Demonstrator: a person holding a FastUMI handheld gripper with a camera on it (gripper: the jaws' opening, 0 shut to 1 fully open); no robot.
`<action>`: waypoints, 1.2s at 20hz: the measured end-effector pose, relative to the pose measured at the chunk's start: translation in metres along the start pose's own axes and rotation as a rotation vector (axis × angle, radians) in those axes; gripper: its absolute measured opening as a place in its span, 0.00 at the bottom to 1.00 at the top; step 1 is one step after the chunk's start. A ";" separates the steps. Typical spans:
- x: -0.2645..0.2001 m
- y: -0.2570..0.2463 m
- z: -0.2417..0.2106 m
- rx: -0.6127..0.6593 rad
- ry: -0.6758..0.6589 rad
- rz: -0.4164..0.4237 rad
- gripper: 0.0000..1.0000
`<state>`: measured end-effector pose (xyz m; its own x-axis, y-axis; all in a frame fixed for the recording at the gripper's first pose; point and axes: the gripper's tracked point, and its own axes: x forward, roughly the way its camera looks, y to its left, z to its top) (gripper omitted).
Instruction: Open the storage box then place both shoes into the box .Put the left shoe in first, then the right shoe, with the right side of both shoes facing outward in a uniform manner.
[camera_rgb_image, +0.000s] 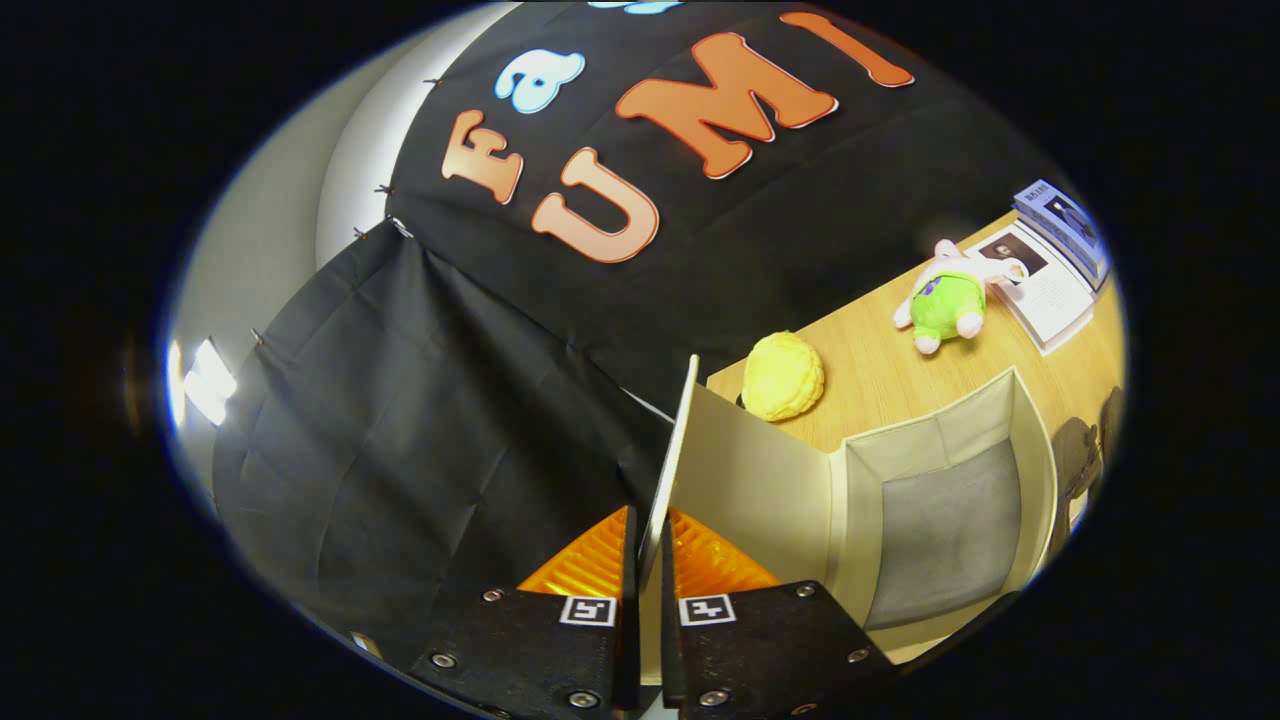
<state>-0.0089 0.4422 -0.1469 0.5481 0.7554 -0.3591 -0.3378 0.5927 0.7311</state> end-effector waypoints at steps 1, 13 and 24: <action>0.004 0.002 -0.003 -0.020 0.004 -0.005 0.12; -0.031 -0.051 0.034 -0.145 -0.110 -0.155 0.98; -0.135 -0.183 0.094 -0.214 -0.245 -0.448 0.98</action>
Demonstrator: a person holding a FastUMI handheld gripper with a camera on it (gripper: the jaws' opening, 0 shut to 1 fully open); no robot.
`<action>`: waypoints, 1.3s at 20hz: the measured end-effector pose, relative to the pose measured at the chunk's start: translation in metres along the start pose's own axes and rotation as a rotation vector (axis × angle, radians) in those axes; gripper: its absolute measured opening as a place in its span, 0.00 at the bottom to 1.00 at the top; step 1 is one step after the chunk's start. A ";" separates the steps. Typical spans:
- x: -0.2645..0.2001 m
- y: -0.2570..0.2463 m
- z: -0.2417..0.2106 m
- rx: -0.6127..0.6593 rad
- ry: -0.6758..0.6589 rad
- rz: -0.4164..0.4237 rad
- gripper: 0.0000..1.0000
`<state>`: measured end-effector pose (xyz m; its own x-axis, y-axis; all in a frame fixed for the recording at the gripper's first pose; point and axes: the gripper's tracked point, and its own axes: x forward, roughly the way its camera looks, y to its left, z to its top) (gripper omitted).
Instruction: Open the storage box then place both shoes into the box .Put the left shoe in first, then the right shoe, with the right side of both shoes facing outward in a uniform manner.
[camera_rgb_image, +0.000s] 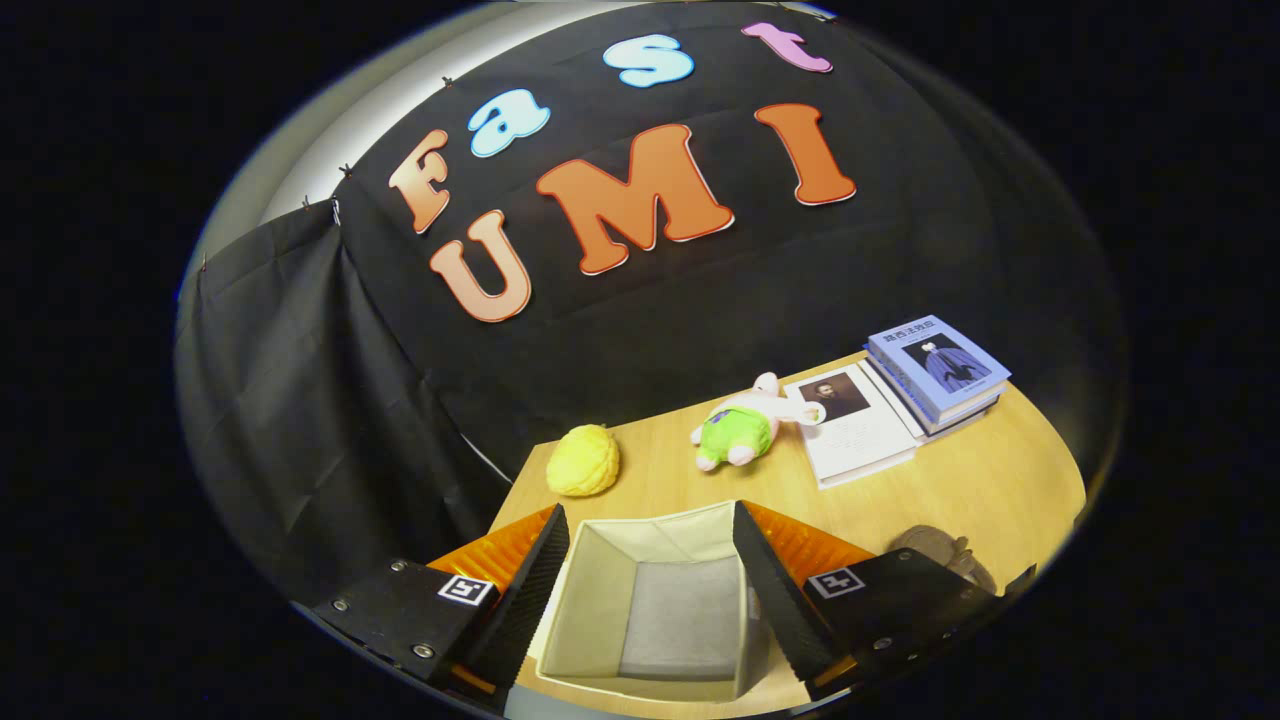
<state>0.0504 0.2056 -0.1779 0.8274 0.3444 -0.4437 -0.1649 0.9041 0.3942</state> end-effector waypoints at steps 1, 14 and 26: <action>-0.002 -0.013 0.001 0.000 -0.004 -0.020 0.98; -0.018 -0.158 -0.074 -0.155 0.103 -0.267 0.98; -0.004 -0.191 -0.177 -0.215 0.317 -0.246 0.74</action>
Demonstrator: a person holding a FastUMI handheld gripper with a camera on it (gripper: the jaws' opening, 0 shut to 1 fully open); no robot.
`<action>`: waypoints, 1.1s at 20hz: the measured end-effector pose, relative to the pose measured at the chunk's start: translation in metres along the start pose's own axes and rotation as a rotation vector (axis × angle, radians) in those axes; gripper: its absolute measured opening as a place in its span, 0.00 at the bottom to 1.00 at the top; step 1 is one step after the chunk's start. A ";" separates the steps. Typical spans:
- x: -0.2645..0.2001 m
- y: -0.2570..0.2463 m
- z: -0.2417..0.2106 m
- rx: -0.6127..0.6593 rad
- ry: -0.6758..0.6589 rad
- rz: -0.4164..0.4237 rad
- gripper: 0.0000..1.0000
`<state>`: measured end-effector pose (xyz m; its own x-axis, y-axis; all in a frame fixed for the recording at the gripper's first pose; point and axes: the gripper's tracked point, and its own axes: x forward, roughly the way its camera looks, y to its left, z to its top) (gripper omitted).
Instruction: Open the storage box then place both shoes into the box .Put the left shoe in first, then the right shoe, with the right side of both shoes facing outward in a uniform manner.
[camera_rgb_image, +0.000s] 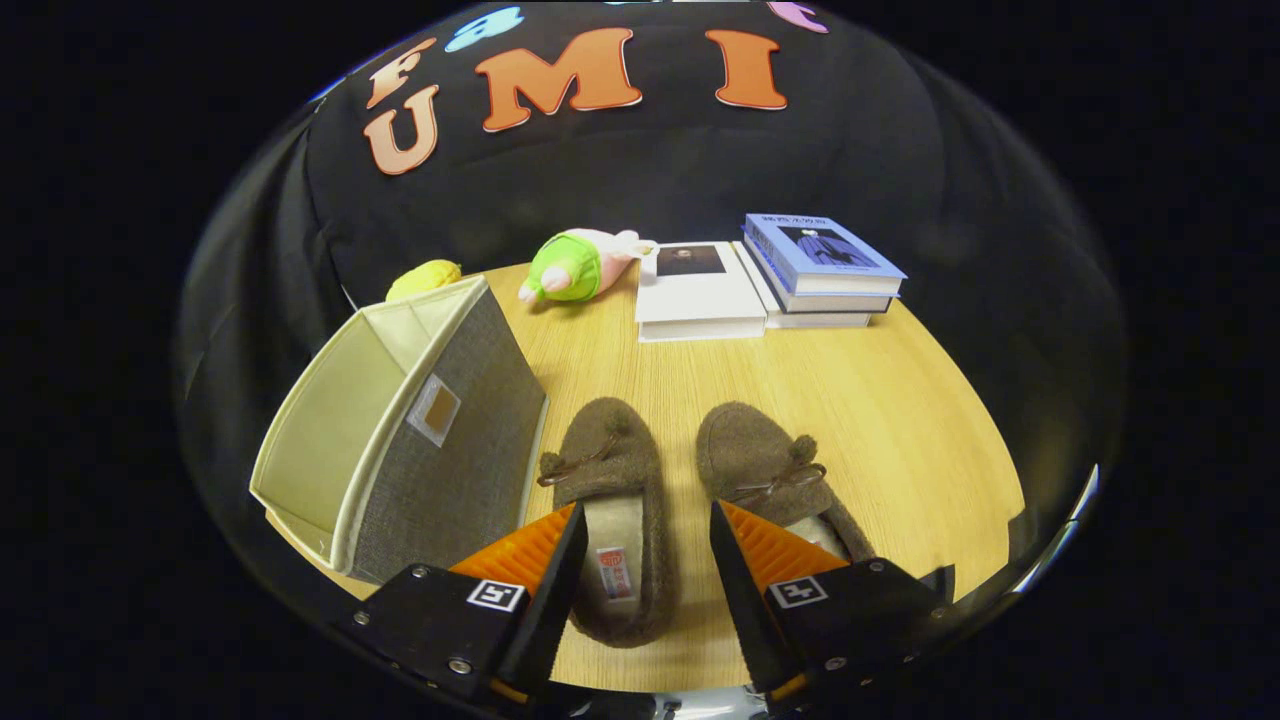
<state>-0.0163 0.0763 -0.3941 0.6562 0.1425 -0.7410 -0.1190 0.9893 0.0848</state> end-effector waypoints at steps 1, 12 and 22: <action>0.005 0.000 -0.004 -0.002 0.013 0.001 0.71; 0.053 0.010 -0.028 0.035 0.098 -0.001 0.65; 0.067 -0.001 -0.025 0.130 0.096 -0.021 0.04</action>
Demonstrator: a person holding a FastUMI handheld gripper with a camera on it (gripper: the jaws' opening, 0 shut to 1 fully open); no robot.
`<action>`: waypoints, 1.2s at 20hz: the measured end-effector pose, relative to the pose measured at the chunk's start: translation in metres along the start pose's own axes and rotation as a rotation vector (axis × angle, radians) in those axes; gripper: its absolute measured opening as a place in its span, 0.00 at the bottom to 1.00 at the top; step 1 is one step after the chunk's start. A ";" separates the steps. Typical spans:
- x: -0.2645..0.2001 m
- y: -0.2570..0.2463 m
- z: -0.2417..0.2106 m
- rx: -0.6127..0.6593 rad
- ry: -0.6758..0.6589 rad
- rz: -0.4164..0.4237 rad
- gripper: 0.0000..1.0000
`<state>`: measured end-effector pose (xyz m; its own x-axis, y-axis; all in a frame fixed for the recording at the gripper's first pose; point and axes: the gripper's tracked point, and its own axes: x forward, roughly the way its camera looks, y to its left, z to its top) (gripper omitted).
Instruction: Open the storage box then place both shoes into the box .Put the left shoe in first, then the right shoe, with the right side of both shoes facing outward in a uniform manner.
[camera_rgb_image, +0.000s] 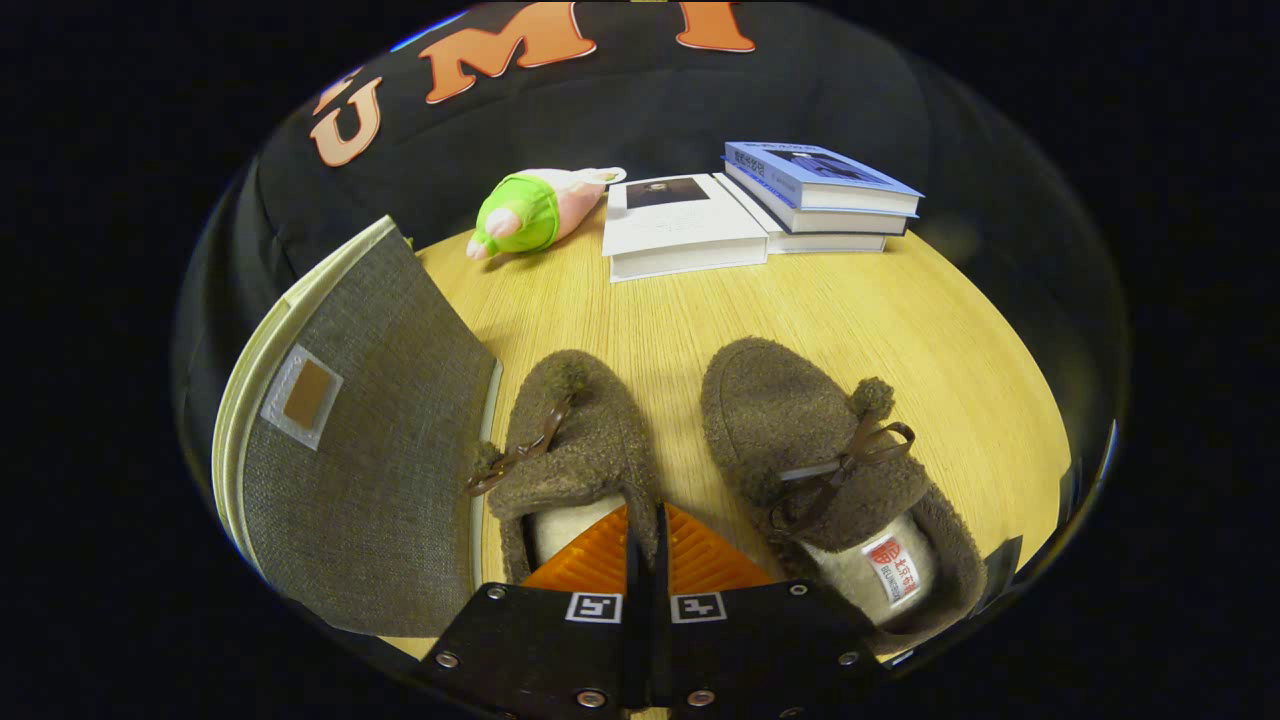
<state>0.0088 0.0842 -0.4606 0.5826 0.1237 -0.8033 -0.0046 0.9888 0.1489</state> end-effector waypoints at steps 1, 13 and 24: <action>-0.003 0.002 0.001 0.019 -0.003 0.008 0.02; -0.044 0.016 0.043 0.160 -0.070 0.047 0.01; -0.136 0.038 0.148 0.231 -0.274 0.067 0.01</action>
<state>0.0500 0.0929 -0.2607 0.7837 0.1299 -0.6074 0.1151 0.9306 0.3475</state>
